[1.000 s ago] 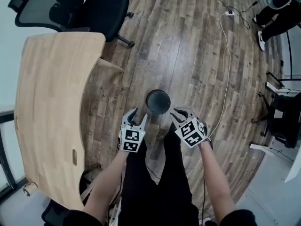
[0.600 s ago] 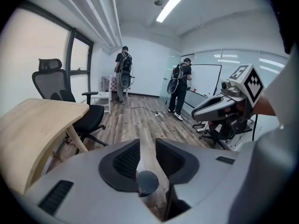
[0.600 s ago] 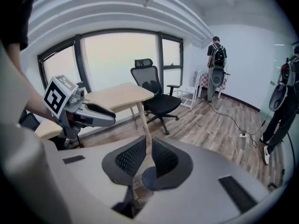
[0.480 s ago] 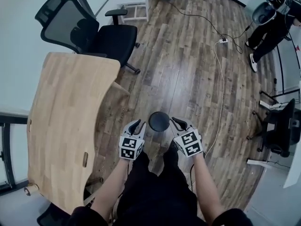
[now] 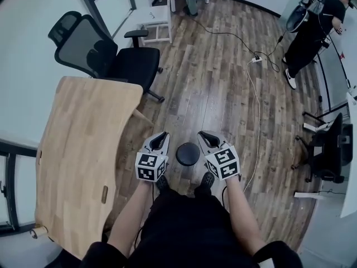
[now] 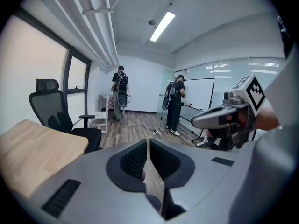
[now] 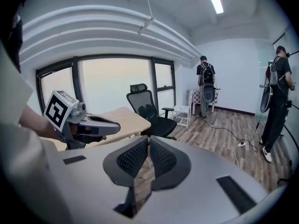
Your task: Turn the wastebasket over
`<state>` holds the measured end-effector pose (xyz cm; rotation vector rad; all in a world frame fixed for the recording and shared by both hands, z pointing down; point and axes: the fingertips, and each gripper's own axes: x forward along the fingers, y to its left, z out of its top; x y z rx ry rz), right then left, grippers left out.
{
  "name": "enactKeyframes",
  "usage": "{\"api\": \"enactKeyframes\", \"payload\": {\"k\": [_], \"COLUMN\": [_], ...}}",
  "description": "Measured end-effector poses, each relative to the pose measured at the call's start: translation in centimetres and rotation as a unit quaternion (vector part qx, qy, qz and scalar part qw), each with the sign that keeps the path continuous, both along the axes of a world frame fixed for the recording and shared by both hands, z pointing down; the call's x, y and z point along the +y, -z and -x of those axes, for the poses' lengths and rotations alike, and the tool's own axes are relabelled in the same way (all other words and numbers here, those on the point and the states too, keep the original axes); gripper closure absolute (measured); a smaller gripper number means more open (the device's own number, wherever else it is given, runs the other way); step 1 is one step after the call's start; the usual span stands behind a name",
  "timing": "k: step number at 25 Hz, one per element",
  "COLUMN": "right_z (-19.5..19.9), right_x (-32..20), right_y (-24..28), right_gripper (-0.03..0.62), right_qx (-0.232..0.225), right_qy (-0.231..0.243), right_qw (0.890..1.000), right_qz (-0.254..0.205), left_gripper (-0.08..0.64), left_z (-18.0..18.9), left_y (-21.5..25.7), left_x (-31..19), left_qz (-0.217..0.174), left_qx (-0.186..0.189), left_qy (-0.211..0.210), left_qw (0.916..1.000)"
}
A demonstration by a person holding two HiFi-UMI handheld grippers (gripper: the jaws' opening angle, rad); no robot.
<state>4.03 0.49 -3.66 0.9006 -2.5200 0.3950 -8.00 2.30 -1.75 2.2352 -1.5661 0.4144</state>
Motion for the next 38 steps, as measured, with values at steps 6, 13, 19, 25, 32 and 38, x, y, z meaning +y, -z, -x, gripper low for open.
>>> {"api": "enactKeyframes", "payload": {"k": [6,13,19,25,32,38], "right_z": [-0.3,-1.5,-2.1,-2.4,-2.0,-1.9], "right_x": [0.4,0.0,0.0,0.1,0.4,0.4], "right_y": [4.7,7.3,8.8,9.0,8.9,9.0], "right_gripper": [0.554,0.558,0.558,0.560,0.560,0.560], "right_qx": [-0.049,-0.083,-0.102,-0.088,-0.086,-0.084], "right_qy": [-0.006,-0.015,-0.014,-0.019,-0.014,-0.011], "right_qw": [0.998,0.996,0.994,0.994,0.995,0.995], "right_qz": [-0.030,-0.035,-0.044,-0.055,-0.051,-0.054], "left_gripper": [0.540,0.541,0.541,0.541,0.541,0.541], "left_z": [-1.7,-4.0,-5.0,-5.2,-5.0,-5.2], "left_y": [5.7,8.7,10.1,10.4,10.2,10.3], "left_x": [-1.8,-2.3,-2.2,-1.9,-1.4,-1.4], "left_qz": [-0.043,-0.046,-0.051,-0.048,-0.042,-0.041], "left_qx": [0.020,0.033,0.046,0.056,0.060,0.057], "left_qy": [-0.010,-0.037,-0.051,-0.053,-0.052,-0.056], "left_qw": [0.9988,0.9977,0.9964,0.9958,0.9960,0.9960]}}
